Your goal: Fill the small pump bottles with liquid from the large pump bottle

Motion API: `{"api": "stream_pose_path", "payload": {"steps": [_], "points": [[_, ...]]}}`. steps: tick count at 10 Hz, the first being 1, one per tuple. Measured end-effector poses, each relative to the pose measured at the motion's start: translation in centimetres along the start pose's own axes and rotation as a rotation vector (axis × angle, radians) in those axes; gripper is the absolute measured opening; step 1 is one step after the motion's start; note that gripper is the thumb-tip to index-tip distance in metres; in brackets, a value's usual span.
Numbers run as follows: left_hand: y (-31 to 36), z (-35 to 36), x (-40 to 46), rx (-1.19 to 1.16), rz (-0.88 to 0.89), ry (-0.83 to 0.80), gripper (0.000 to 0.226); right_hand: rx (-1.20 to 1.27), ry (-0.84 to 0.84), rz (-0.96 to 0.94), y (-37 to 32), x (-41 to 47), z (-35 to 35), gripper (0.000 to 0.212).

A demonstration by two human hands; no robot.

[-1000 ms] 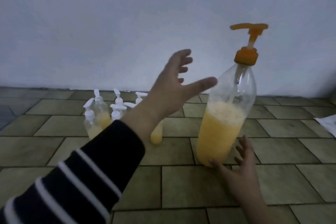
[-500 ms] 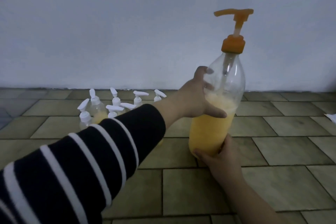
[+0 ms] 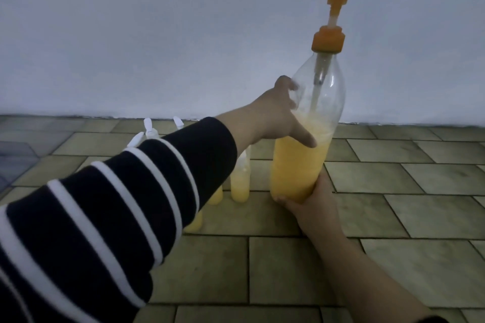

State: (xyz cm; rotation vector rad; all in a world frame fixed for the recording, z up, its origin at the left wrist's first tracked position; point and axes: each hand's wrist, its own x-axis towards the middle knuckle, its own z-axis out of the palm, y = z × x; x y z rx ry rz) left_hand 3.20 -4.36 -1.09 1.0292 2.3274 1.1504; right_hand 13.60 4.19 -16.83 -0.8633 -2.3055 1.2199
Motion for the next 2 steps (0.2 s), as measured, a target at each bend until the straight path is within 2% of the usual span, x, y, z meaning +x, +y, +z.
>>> {"api": "stream_pose_path", "payload": {"steps": [1, 2], "points": [[0.3, 0.1, -0.8, 0.005, 0.006, 0.015, 0.109, -0.014, -0.037, -0.008, 0.4, 0.0, -0.2, 0.098], [0.6, -2.0, -3.4, -0.179, 0.069, 0.094, 0.092, -0.065, -0.114, -0.002, 0.9, 0.0, -1.3, 0.092]]}}
